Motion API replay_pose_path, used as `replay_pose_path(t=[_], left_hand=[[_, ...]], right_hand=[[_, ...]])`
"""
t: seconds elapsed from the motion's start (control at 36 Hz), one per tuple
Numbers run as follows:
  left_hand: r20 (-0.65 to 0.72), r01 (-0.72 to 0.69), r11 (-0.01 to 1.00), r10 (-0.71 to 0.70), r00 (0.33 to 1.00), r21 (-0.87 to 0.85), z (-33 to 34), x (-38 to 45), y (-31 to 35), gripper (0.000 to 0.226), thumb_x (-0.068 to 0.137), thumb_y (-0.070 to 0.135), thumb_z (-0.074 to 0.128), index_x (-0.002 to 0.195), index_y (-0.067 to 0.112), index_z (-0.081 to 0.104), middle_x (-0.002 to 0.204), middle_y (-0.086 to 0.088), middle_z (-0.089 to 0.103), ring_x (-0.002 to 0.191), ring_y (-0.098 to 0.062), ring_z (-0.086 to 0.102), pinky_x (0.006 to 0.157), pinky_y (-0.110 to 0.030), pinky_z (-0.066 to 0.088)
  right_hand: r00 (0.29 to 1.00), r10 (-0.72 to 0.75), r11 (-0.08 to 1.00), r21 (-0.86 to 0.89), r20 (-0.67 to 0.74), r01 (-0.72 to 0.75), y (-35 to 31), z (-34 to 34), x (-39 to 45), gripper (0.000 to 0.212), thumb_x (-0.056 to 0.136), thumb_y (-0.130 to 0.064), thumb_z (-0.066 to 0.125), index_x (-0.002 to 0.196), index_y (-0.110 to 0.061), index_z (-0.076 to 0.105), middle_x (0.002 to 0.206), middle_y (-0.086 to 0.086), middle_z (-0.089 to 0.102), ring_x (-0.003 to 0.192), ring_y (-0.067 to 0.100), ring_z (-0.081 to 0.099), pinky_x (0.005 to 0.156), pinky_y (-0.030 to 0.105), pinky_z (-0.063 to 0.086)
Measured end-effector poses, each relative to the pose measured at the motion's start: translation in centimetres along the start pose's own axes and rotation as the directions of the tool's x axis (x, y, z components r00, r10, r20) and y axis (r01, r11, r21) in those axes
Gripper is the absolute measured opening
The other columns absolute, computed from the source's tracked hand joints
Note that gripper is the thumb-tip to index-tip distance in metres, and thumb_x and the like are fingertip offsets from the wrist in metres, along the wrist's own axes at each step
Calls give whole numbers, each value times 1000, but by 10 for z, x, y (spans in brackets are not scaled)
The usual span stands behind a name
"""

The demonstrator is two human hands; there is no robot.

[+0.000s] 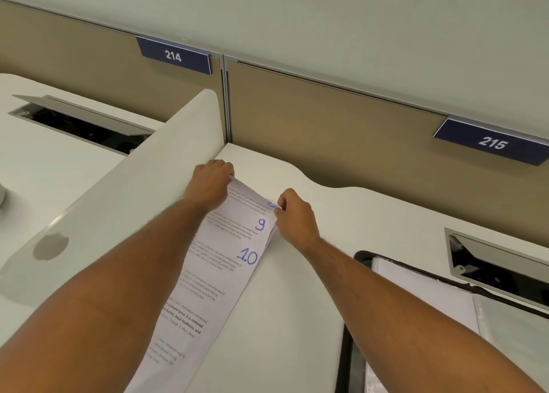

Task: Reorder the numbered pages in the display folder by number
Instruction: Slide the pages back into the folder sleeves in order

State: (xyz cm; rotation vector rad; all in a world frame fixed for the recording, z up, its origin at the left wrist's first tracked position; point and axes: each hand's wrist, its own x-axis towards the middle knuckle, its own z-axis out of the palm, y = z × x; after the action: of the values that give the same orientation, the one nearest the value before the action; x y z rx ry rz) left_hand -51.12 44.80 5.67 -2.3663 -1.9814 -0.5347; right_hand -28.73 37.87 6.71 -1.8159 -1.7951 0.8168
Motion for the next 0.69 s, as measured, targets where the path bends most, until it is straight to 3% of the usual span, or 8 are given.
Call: replay_pose_path(t=[0.08,0.19,0.28,0.36,0.47,0.58,0.64,0.69], left_hand=[[-59,-37,999,36,998,-10,-24,0,13,14,98,7,57,105,17,63,108,-2,65,106,-25,56,89,-40,43],[-145,-72,996,63,988,-61,-58,1,33,15,95,0,56,96,12,63,98,-6,66,96,-28,57,78,-41,48],[-215,-86,992,63,975,-97,-84,0,49,14,94,-2,59,96,11,62,99,-7,65,96,-26,56,77,-41,51],[-282,-121,986,85,956,-114,-110,-1,68,10,95,2,64,101,10,63,105,-6,65,97,-22,55,80,-36,52],[-355,-178,975,121,927,-132,-141,-4,95,14,92,6,71,102,9,62,107,-7,65,96,-20,53,80,-29,48],[-423,-246,959,167,890,-138,-166,-12,124,12,93,5,68,104,5,64,107,-11,67,95,-25,57,79,-32,47],[-459,-288,948,195,867,-140,-175,-16,139,10,94,3,66,103,3,66,105,-13,69,94,-29,59,79,-35,47],[-484,-335,933,233,844,-133,-181,-21,153,8,93,3,66,101,3,68,102,-13,70,93,-31,60,79,-36,46]], right_hand=[[999,-15,1000,-20,-45,14,-9,-20,-7,17,103,-13,53,90,-16,42,92,4,68,83,23,69,61,38,59],[993,-18,999,36,-119,23,-23,-48,-19,14,99,-6,50,89,-14,44,85,5,64,83,28,71,57,42,50],[984,-16,996,88,-179,32,-35,-70,-29,18,95,-5,50,85,-18,43,84,5,65,82,29,71,66,50,53],[970,-15,987,155,-242,54,-46,-94,-41,15,91,-3,52,90,-18,50,86,4,65,80,26,64,69,47,54],[960,-37,975,199,-277,95,-56,-126,-61,27,99,-17,57,125,-23,56,109,-4,67,97,18,66,83,41,58],[939,-104,967,188,-328,173,-56,-159,-89,3,101,-26,59,100,-25,61,98,-9,69,85,17,71,75,47,63],[921,-125,968,157,-369,194,-52,-174,-105,10,103,-29,59,95,-23,60,94,-8,70,79,17,71,68,42,63],[891,-155,967,118,-427,225,-49,-190,-124,15,103,-31,59,96,-18,62,94,-5,70,77,15,67,59,28,58]])
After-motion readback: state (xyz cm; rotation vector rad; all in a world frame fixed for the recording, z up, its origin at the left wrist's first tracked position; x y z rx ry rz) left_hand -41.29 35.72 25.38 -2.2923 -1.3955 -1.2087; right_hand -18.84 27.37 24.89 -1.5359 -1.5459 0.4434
